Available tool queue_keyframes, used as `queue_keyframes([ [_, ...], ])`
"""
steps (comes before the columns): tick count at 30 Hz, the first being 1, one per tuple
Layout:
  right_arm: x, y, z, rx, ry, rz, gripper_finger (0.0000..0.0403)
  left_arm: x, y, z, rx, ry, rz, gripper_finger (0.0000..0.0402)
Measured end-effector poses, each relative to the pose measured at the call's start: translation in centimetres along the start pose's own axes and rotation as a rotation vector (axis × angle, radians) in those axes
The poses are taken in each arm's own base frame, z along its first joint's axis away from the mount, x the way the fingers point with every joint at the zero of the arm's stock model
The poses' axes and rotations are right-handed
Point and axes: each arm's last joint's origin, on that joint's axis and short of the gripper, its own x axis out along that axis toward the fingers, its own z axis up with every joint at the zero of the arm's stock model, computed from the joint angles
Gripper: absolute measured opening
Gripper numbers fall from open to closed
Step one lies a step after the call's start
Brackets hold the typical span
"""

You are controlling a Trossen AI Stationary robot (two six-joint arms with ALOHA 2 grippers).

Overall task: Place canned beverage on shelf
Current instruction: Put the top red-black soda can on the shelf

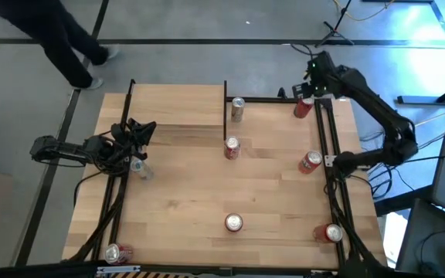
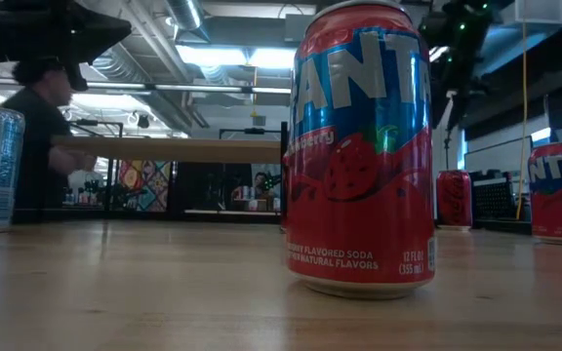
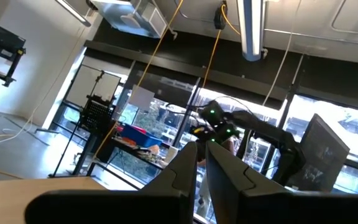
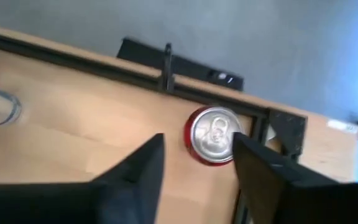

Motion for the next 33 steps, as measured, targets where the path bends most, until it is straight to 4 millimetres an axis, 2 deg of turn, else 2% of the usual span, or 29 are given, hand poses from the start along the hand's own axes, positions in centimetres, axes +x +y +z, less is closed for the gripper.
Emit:
queue_keyframes([
  [6,1.2,-1.0,1.3,0.02,0.042,-0.024,0.0308,0.0,0.0,0.0,0.0,0.0,0.0,0.0027],
  [12,1.1,-1.1,1.3,0.006,0.03,-0.06,0.0358,0.0,0.0,0.0,0.0,0.0,0.003,0.0027],
  [17,2.1,-0.9,1.5,0.012,0.056,-0.066,0.0363,0.0,0.1,0.0,0.002,-0.002,0.026,0.0027],
  [28,6.1,-0.4,1.4,0.017,0.23,-0.091,0.0342,0.0,0.1,0.0,0.002,-0.002,0.029,0.0027],
  [33,7.3,-0.3,1.4,0.009,0.269,-0.117,0.0333,0.0,0.1,0.0,0.001,-0.002,0.028,0.0027],
])
